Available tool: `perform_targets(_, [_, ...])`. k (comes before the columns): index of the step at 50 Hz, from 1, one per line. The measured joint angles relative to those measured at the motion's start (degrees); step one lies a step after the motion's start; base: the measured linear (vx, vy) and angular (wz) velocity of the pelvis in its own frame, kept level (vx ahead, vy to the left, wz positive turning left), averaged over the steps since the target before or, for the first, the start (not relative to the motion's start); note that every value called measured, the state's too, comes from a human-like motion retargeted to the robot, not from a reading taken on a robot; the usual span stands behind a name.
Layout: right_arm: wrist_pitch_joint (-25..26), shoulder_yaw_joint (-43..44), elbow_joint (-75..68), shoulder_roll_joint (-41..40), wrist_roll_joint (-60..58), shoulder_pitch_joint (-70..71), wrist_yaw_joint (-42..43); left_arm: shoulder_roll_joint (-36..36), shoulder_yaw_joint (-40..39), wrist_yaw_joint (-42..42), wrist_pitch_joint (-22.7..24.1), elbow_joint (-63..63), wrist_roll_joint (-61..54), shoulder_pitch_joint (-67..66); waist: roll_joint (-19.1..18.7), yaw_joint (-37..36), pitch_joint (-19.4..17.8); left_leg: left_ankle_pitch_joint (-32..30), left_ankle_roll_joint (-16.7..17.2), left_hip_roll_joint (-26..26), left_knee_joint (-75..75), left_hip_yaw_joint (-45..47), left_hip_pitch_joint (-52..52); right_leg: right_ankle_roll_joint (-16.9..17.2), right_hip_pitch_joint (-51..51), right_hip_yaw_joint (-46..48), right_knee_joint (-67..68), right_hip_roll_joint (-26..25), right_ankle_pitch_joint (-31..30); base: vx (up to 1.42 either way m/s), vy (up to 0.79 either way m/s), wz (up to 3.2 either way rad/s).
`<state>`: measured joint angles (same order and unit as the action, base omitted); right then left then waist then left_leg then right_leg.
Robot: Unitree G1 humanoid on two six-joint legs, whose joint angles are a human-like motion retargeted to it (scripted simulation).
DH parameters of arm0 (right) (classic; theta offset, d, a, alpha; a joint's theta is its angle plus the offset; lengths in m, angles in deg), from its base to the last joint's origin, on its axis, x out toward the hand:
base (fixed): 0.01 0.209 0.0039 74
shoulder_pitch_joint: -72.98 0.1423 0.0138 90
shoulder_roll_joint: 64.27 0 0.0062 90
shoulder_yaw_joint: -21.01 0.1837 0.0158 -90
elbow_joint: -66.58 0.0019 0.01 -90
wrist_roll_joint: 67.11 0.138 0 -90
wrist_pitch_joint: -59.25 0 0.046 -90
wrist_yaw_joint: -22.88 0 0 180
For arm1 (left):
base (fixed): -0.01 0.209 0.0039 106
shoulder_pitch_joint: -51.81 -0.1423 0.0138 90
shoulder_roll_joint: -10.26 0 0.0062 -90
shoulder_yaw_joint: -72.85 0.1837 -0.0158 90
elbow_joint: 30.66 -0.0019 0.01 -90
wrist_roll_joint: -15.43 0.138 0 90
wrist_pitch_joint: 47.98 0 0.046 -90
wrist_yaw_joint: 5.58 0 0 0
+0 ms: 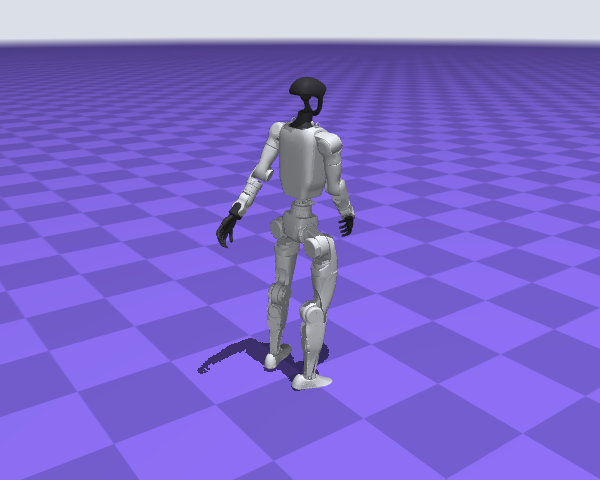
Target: Upper body actions
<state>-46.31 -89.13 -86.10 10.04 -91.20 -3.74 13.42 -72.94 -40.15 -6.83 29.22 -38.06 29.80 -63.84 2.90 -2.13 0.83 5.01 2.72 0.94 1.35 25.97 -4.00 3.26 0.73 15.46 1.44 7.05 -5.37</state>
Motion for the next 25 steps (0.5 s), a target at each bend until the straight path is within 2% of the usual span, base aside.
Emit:
perform_targets(3, [0.8,2.19,-4.71,1.08,-2.36,-2.72,3.06,0.5,2.79,0.78,1.56,0.0,-3.02,5.97,0.38,0.09,0.28,-0.17,-0.12,-0.19,-0.11,-0.57,0.39,-0.04,0.35,1.02,-0.16,0.21,0.17,0.0,-0.01,0.26])
perform_targets(6, [4.47,7.58,-16.06,2.39,-3.34,-5.95,4.84,0.75,7.85,-0.45,3.5,0.02,-2.65,16.19,0.82,0.16,0.19,-0.41,-0.43,-0.56,-0.25,-1.68,0.57,-0.06,1.36,2.46,-0.34,0.43,0.49,-0.01,0.0,0.39])
perform_targets(10, [10.73,15.86,-32.61,5.25,-2.85,-7.7,4.99,1.35,14.58,-5.79,3.87,3.43,0.05,27.95,1.43,0.48,-0.37,-0.69,-0.81,-0.92,-0.68,-3.64,0.85,-0.06,3.08,4.57,-0.78,0.58,0.92,0.0,-0.01,0.48])
perform_targets(14, [20.41,22.98,-34.72,10.5,1.28,-17.28,3.44,3.1,19.97,-8.74,6.56,11.04,2.23,39.49,1.56,0.36,-1.16,-0.81,-1.07,-1.12,-0.99,-4.67,1.06,-0.18,4.4,6.47,-1.31,0.65,1.17,0.02,0.0,0.24])
perform_targets(17, [21.64,26.74,-34.72,12.54,4.26,-22.61,5.44,4.31,22.24,-8.03,9.27,17.1,2.69,44.53,1.31,0.15,-1.45,-0.79,-1.15,-1.13,-1.15,-4.85,1.18,-0.28,4.73,7.11,-1.52,0.69,1.19,0.0,0.0,0.0])
perform_targets(20, [20.52,30.51,-34.72,13.79,6.89,-26.81,9.04,5.01,24.04,-6.94,12.32,26.08,2.87,47.7,1.01,0.44,-1.85,-0.8,-1.16,-1.03,-1.31,-4.94,1.24,-0.43,5.05,7.7,-1.7,0.66,1.17,0.0,0.0,0.0])
perform_targets(25, [22.66,30.32,-34.72,14.63,11.68,-28.51,11.09,5.18,25.47,-3.86,16.32,35.01,2.09,46.15,0.57,0.37,-2.03,-0.82,-1.11,-0.84,-1.37,-4.76,1.25,-0.45,5.22,8.43,-1.72,0.63,1.17,0.0,0.0,0.0])
